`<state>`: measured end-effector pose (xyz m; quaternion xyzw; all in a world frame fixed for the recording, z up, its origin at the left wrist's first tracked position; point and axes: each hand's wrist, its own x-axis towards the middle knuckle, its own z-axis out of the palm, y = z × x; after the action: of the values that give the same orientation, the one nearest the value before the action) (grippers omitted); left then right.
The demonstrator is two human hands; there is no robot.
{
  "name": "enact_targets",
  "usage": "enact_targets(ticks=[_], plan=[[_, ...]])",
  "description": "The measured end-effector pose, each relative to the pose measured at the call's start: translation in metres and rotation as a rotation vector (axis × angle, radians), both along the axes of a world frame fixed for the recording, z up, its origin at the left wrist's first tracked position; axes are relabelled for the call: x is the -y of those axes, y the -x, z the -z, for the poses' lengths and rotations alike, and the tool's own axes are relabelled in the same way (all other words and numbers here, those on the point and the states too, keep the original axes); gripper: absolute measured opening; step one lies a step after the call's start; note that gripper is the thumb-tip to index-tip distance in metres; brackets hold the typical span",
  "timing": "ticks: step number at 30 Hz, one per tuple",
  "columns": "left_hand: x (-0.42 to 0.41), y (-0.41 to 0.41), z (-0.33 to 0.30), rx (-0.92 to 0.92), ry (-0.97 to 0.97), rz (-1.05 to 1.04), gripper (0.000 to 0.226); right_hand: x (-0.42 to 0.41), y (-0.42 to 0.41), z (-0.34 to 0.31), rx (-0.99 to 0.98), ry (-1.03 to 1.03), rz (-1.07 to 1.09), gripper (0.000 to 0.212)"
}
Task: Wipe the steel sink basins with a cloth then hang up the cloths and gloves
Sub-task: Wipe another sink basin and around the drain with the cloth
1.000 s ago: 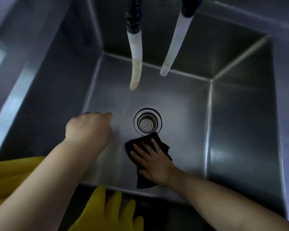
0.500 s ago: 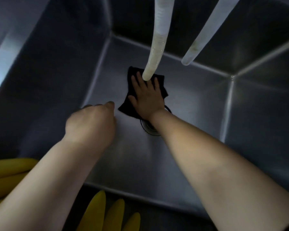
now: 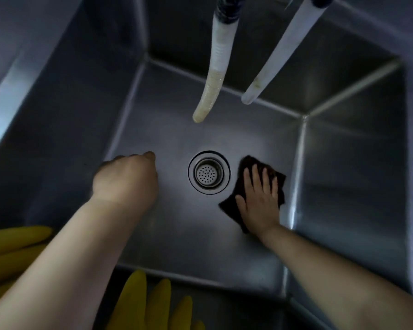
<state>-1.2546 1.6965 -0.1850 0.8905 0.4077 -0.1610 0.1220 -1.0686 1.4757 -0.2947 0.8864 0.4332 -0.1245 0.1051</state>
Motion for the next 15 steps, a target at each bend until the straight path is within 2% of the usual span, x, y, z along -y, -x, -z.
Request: enact_targets(ticks=[6,12,15], plan=[[0.0,-0.002,-0.004,-0.024,0.021,-0.003,0.016,0.007,0.072,0.007,-0.057,-0.019,-0.199,0.073],[0.003,-0.003,-0.001,-0.021,0.007,0.011,0.018,-0.044,0.124,0.013,-0.153,-0.022,-0.468,0.074],[0.003,-0.002,0.0,-0.018,0.001,0.006,0.025,-0.04,0.132,0.018,-0.207,-0.037,-0.641,0.074]])
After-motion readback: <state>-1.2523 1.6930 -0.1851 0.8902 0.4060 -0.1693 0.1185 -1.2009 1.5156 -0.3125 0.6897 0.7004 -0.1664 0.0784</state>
